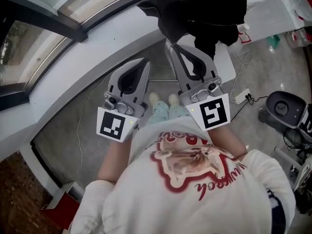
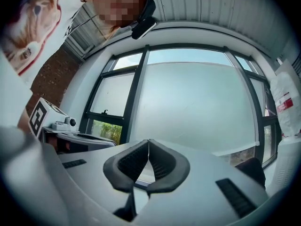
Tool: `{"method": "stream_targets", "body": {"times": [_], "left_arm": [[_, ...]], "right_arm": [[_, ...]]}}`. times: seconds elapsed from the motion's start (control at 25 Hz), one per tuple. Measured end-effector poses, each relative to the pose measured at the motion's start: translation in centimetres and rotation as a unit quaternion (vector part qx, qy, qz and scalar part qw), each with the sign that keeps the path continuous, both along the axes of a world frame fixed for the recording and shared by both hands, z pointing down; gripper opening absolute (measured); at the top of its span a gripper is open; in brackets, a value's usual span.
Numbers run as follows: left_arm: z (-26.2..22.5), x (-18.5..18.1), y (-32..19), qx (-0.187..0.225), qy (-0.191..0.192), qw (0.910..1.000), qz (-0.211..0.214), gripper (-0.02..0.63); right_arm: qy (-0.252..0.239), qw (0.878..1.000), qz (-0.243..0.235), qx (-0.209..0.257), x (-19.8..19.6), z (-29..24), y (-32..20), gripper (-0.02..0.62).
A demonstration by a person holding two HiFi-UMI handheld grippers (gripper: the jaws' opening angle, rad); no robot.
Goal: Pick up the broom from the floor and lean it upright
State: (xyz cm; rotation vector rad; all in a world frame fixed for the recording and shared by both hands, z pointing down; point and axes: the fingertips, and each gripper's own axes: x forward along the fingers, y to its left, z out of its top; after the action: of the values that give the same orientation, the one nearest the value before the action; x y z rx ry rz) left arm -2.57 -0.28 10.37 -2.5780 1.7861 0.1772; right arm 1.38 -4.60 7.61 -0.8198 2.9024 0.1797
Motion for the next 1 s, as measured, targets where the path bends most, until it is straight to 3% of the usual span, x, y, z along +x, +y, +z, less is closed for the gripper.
{"method": "stream_targets", "body": {"times": [0.44, 0.76, 1.0], "left_arm": [[6.5, 1.5, -5.6, -0.026, 0.026, 0.9993, -0.004, 0.021], [11.8, 2.8, -8.9, -0.03, 0.02, 0.9993, 0.0, 0.021], [16.6, 5.7, -9.0, -0.06, 0.02, 0.9972, 0.039, 0.021]], "right_arm": [[0.041, 0.996, 0.021, -0.074, 2.8, 9.3, -4.2, 0.025], [0.06, 0.988, 0.028, -0.136, 4.8, 18.3, -4.0, 0.025], [0.068, 0.983, 0.037, -0.164, 6.1, 24.0, -2.8, 0.025]]}}
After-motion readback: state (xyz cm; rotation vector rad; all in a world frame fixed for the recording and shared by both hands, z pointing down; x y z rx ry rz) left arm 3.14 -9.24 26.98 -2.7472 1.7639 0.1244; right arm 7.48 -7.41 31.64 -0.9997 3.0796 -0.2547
